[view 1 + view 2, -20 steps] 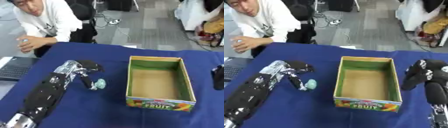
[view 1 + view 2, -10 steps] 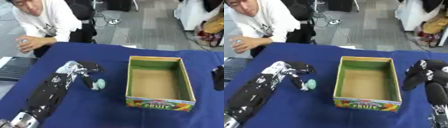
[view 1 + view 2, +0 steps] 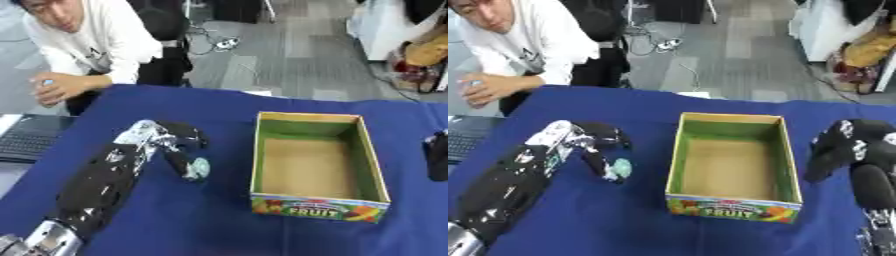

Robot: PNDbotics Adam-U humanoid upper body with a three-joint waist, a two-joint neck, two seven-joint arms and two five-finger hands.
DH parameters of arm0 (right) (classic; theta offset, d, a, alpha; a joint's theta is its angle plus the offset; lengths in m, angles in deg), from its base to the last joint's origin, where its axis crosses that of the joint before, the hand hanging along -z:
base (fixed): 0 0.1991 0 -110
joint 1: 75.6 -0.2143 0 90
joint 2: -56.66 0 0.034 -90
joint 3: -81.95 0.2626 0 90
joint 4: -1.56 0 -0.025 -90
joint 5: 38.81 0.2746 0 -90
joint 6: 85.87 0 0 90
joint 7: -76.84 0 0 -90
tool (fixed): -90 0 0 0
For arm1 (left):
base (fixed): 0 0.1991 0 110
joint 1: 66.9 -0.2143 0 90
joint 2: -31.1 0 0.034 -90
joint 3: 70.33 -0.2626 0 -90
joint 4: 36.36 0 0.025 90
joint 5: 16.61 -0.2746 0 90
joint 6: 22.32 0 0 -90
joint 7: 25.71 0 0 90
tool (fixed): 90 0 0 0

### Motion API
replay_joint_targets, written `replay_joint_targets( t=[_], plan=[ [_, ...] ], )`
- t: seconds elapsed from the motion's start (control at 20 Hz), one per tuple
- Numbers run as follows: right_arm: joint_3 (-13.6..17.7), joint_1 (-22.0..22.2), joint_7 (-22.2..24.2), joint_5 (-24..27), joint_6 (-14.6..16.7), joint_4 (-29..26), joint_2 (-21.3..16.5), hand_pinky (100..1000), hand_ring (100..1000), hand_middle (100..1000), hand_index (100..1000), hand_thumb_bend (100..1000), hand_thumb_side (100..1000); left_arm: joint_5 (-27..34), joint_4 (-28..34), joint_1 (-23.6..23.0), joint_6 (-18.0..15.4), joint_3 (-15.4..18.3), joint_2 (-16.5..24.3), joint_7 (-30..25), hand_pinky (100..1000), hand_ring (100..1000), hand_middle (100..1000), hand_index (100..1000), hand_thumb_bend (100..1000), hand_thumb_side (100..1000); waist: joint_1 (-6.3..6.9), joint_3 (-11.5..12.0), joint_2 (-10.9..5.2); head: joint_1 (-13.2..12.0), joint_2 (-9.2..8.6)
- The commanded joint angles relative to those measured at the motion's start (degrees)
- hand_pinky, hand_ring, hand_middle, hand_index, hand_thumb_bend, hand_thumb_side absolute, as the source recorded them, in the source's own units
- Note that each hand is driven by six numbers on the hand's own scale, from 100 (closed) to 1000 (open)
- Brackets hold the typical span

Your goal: Pick up objects on the table and place them in the box.

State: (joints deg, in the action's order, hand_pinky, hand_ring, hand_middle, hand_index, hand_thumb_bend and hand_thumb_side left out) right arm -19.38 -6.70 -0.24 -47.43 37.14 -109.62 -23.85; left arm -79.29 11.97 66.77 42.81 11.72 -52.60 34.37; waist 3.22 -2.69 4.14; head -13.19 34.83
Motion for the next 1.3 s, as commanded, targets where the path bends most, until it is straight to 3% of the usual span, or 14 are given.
replay_joint_targets(
  t=[0.05, 0.55, 1.3],
  plan=[
    [0.1, -0.6, 0.1, 0.4, 0.0, -0.6, 0.0, 100, 234, 360, 459, 100, 918, 0.3, 0.4, 1.2, 0.0, 0.4, 0.9, -0.5, 476, 570, 777, 883, 626, 517, 0.08, 0.0, -0.60, -0.3, -0.02],
    [0.1, -0.5, 0.1, 0.4, -0.1, -0.6, 0.0, 100, 232, 358, 457, 100, 917, -0.3, 0.4, 1.4, -0.1, 0.1, 0.6, 0.0, 387, 469, 696, 816, 580, 511, 0.06, 0.0, -0.62, -0.5, 0.15],
    [0.2, -0.3, 0.1, 0.5, -0.2, -0.5, 0.0, 100, 231, 357, 456, 100, 914, 0.5, 0.0, 1.4, -0.1, 0.0, 0.4, 1.5, 176, 263, 528, 690, 427, 518, 0.00, 0.1, -0.71, -0.7, 0.38]
  ],
)
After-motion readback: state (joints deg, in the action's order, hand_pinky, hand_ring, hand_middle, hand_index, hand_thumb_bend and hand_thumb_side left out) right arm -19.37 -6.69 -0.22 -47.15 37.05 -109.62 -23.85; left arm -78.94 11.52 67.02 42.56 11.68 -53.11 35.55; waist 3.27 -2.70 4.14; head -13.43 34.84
